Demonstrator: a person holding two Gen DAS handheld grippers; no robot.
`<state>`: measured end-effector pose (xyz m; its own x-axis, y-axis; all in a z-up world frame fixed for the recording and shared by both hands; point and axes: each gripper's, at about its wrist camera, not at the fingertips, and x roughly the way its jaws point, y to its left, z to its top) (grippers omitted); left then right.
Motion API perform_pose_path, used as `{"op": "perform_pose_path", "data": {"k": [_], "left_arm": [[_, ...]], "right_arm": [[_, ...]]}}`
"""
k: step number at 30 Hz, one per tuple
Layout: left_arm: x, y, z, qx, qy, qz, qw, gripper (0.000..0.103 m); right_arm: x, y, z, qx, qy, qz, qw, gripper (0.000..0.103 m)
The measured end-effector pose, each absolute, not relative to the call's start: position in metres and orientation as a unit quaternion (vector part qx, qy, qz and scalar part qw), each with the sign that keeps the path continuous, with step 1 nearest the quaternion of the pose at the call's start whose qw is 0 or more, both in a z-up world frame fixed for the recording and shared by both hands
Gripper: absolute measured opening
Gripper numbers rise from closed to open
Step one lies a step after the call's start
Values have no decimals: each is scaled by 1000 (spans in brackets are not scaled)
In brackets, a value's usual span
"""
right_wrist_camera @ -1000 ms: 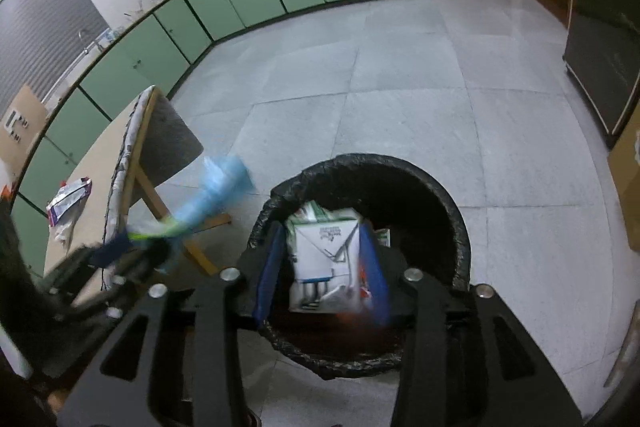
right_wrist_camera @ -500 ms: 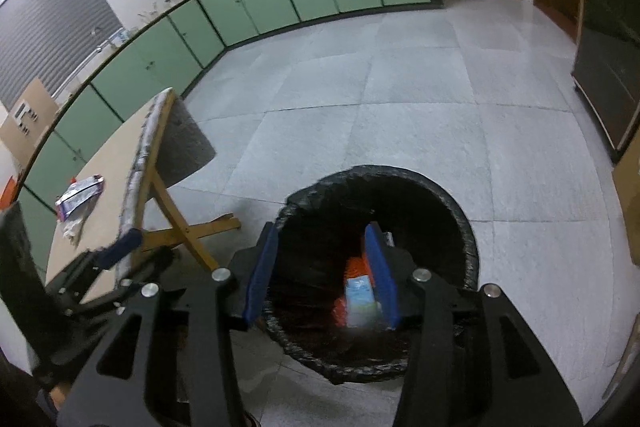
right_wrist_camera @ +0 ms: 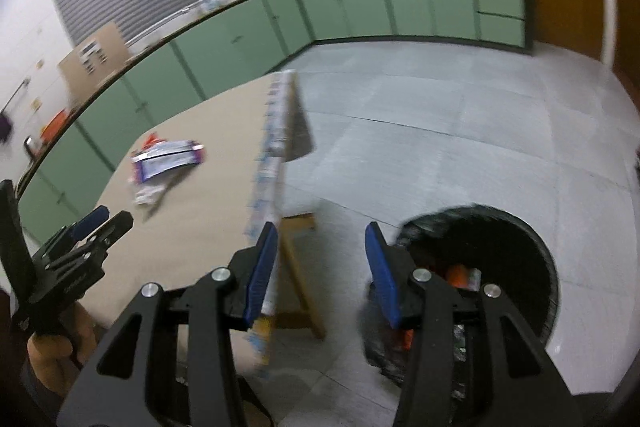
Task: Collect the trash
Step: 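Return both tools to the table and grasp the white plastic bag with the left tool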
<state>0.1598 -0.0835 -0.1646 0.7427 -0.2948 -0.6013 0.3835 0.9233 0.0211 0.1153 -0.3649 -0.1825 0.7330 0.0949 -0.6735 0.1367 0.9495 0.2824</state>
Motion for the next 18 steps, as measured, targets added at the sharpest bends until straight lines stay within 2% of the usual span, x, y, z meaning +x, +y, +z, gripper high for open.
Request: {"op": "perform_pose_path", "data": {"k": [9, 18], "left_arm": [[193, 2, -158, 38, 293, -112, 949, 69], [232, 34, -170, 27, 300, -106, 948, 69]], "right_arm": [[178, -273, -161, 114, 355, 70, 925, 46], [227, -216, -162, 96, 357, 109, 923, 46]]}}
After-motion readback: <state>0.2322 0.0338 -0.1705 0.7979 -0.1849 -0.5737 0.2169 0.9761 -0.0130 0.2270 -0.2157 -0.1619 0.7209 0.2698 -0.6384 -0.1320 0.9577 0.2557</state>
